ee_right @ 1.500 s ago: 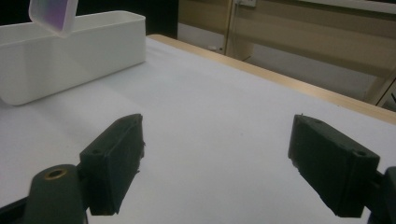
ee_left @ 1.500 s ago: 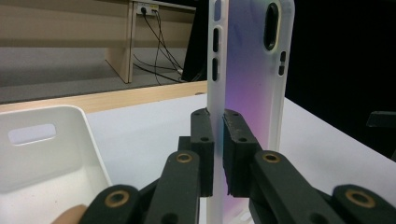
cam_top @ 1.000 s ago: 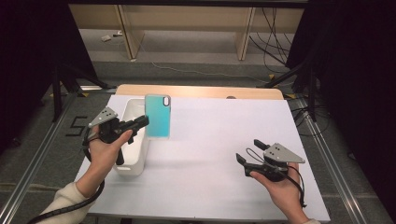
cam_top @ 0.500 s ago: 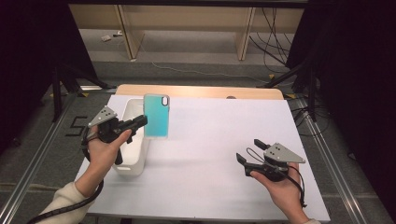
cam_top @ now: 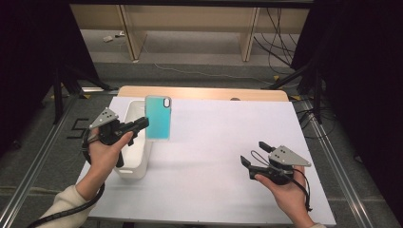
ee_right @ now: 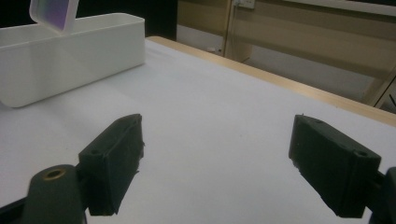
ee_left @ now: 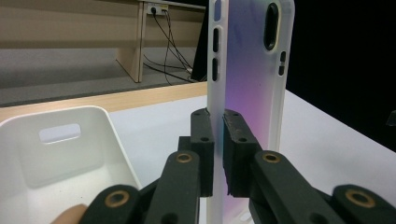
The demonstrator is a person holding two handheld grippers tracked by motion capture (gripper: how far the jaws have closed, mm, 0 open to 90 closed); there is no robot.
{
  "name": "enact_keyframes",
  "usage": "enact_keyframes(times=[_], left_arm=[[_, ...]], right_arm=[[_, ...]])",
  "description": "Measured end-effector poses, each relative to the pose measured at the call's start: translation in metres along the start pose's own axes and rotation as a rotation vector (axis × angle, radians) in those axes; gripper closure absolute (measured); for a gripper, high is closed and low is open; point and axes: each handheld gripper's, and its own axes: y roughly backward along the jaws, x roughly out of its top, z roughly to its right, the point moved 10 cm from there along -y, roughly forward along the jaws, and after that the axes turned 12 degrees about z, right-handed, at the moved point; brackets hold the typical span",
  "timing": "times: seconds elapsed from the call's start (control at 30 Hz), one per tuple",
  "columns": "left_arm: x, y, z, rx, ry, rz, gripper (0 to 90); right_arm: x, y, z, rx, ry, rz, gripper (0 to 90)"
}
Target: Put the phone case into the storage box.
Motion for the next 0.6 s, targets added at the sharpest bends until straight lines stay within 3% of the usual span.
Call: enact_keyframes(times=[0.6], left_arm=[[0.004, 0.0031, -0.0057, 0.013, 0.0, 0.004, 83.7]], right_arm=[[0.0005, 0.0002, 0.0012, -0.01, 0.003, 0.005, 18.8]])
